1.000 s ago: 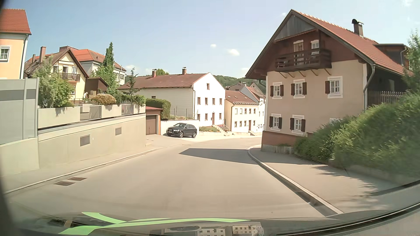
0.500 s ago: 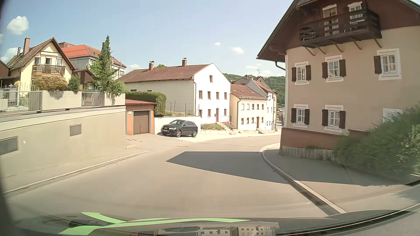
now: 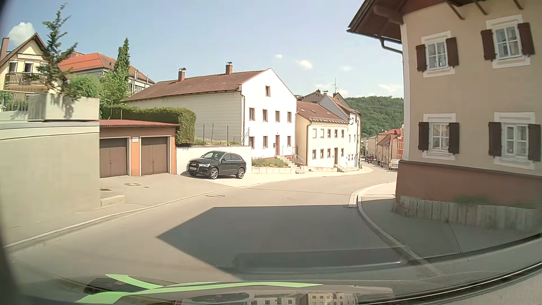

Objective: Follow the waypoints while adhering to traffic rules and regulations

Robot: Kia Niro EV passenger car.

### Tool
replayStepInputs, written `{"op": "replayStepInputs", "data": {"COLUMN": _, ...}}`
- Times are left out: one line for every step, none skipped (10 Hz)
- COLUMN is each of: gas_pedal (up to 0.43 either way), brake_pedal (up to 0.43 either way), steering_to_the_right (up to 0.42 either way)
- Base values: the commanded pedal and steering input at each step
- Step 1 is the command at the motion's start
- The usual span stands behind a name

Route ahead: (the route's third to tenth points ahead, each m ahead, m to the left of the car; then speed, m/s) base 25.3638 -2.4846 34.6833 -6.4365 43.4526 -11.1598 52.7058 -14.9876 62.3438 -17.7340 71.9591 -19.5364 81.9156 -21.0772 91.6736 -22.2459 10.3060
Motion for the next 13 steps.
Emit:
{"op": "replayStepInputs", "data": {"gas_pedal": 0.0, "brake_pedal": 0.128, "steering_to_the_right": 0.021}}
{"op": "replayStepInputs", "data": {"gas_pedal": 0.0, "brake_pedal": 0.116, "steering_to_the_right": 0.023}}
{"op": "replayStepInputs", "data": {"gas_pedal": 0.0, "brake_pedal": 0.085, "steering_to_the_right": 0.032}}
{"op": "replayStepInputs", "data": {"gas_pedal": 0.0, "brake_pedal": 0.073, "steering_to_the_right": 0.039}}
{"op": "replayStepInputs", "data": {"gas_pedal": 0.0, "brake_pedal": 0.067, "steering_to_the_right": 0.051}}
{"op": "replayStepInputs", "data": {"gas_pedal": 0.0, "brake_pedal": 0.067, "steering_to_the_right": 0.063}}
{"op": "replayStepInputs", "data": {"gas_pedal": 0.0, "brake_pedal": 0.079, "steering_to_the_right": 0.07}}
{"op": "replayStepInputs", "data": {"gas_pedal": 0.0, "brake_pedal": 0.085, "steering_to_the_right": 0.075}}
{"op": "replayStepInputs", "data": {"gas_pedal": 0.0, "brake_pedal": 0.091, "steering_to_the_right": 0.075}}
{"op": "replayStepInputs", "data": {"gas_pedal": 0.0, "brake_pedal": 0.11, "steering_to_the_right": 0.074}}
{"op": "replayStepInputs", "data": {"gas_pedal": 0.0, "brake_pedal": 0.128, "steering_to_the_right": 0.075}}
{"op": "replayStepInputs", "data": {"gas_pedal": 0.0, "brake_pedal": 0.14, "steering_to_the_right": 0.079}}
{"op": "replayStepInputs", "data": {"gas_pedal": 0.0, "brake_pedal": 0.14, "steering_to_the_right": 0.088}}
